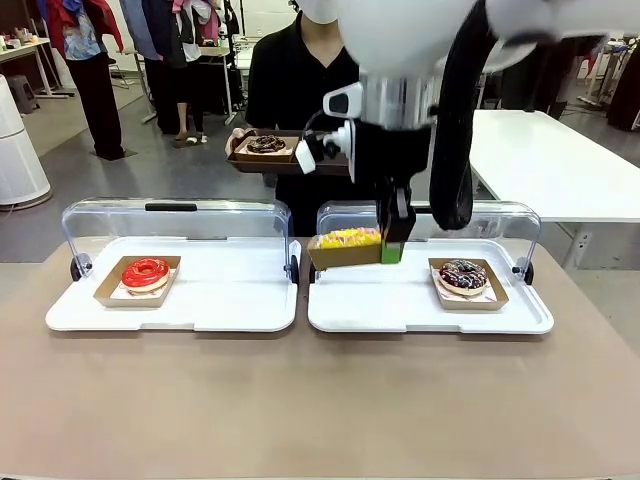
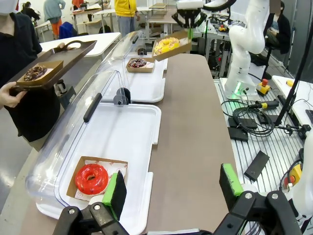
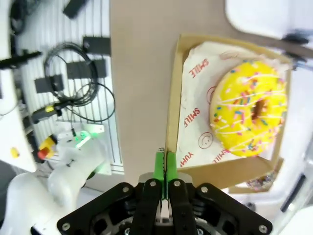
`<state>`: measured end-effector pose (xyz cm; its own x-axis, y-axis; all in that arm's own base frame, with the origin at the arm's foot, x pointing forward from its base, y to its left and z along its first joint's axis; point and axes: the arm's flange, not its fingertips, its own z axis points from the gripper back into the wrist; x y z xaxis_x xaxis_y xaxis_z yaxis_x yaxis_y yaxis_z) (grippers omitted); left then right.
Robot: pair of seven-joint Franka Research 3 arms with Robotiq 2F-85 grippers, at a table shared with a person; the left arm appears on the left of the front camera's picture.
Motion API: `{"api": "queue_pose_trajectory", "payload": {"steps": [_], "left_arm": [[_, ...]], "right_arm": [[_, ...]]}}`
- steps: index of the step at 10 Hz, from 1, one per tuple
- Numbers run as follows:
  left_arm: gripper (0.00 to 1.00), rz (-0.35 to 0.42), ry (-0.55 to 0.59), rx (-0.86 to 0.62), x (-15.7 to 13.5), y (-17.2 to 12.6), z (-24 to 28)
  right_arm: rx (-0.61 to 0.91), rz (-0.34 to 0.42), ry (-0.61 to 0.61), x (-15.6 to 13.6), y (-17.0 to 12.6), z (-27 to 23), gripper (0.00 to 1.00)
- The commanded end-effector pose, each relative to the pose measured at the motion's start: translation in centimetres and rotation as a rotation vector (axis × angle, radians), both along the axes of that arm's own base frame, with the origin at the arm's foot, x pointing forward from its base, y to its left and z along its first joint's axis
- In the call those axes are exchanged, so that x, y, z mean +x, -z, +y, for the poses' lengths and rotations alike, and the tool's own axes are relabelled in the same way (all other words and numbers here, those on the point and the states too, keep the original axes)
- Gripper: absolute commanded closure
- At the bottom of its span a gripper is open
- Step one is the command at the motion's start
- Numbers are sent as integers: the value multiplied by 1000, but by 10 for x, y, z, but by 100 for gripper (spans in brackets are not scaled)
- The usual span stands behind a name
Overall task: Provide the desired donut to the person.
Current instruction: Pick up and lift the Paper togo box containing the Donut pointed at by the person, then place the picked Paper togo box onto the Handle tray extended by the person.
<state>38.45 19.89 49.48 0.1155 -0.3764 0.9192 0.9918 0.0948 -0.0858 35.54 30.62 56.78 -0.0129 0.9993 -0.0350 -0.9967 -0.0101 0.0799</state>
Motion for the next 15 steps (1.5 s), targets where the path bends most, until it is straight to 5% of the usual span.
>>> {"api": "queue_pose_trajectory", "payload": {"steps": [1,4,15], "left_arm": [[0,-17,-4,-6,-1,0,0],[0,-17,-4,-6,-1,0,0],[0,-17,-4,-6,-1,0,0]], "right_arm": [[-23,-69,48,13,-26,14,100],[15,-138,86,33,-71,24,100],[38,-141,63,31,-72,17,100]]}}
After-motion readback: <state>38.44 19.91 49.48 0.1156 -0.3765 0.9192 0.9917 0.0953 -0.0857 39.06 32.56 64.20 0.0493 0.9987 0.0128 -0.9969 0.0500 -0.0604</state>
